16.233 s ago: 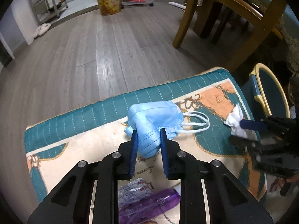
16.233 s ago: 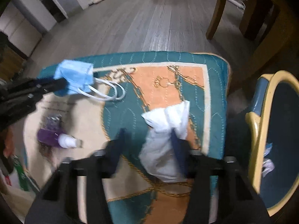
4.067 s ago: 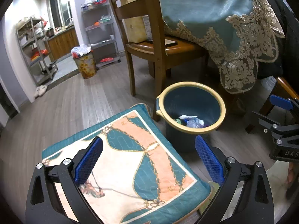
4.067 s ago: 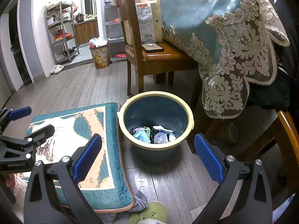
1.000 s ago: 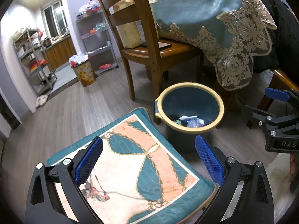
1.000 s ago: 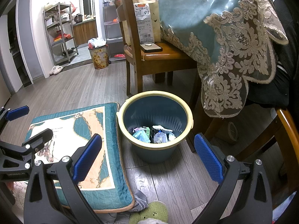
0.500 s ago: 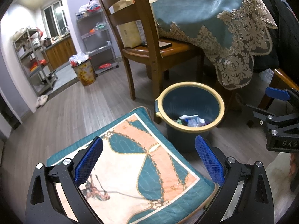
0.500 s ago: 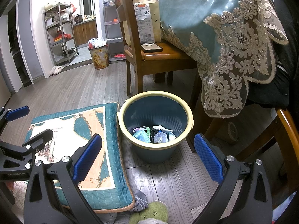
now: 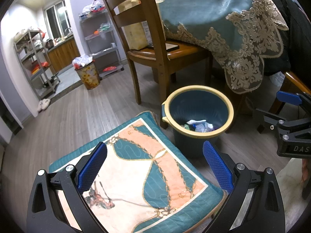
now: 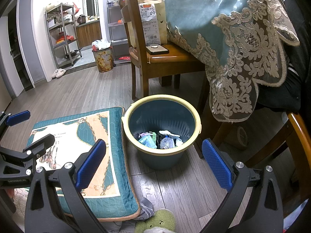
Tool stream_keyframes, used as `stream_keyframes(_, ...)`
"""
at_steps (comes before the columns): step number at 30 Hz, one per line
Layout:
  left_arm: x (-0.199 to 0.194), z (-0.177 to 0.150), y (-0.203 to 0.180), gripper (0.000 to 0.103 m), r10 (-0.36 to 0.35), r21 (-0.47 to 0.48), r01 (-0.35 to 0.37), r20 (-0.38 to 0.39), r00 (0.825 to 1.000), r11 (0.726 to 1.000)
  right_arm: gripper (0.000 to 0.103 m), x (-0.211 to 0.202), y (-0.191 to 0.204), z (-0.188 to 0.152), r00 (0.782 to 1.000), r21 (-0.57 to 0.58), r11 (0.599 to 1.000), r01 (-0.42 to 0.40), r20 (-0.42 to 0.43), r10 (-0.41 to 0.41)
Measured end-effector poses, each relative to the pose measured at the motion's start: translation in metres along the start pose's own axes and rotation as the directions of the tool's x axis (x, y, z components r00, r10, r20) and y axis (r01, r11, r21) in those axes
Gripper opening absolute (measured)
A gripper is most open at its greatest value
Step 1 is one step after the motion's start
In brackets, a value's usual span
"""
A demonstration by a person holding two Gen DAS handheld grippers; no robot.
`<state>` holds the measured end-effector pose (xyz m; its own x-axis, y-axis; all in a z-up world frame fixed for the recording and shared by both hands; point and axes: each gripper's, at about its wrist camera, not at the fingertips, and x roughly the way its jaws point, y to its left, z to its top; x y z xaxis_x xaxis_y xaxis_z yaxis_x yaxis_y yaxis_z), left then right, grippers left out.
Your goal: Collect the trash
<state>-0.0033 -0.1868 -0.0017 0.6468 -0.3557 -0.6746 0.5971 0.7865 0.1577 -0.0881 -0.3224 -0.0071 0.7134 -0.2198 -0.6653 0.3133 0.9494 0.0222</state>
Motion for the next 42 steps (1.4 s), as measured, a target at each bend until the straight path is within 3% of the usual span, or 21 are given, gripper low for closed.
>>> stream_keyframes(10,-0.002,0.0,0.001,0.098,-0.011,-0.02,0.011,0.011,1.0,1.0,0.097,0.0,0.0,0.0,1.0,0.001,1.0,-0.001,0.0,0.001)
stream_keyframes(18,0.005,-0.002,0.001,0.098,-0.034,-0.051,0.033,-0.023,0.999,0.998,0.097,0.0,0.0,0.0,1.0,0.001,1.0,0.0,0.0,0.0)
stream_keyframes(42,0.008,0.0,-0.013,0.098,0.03,0.002,-0.03,-0.033,0.999,1.0,0.097,-0.001,0.002,-0.001,1.0,0.005,1.0,-0.001,0.0,0.001)
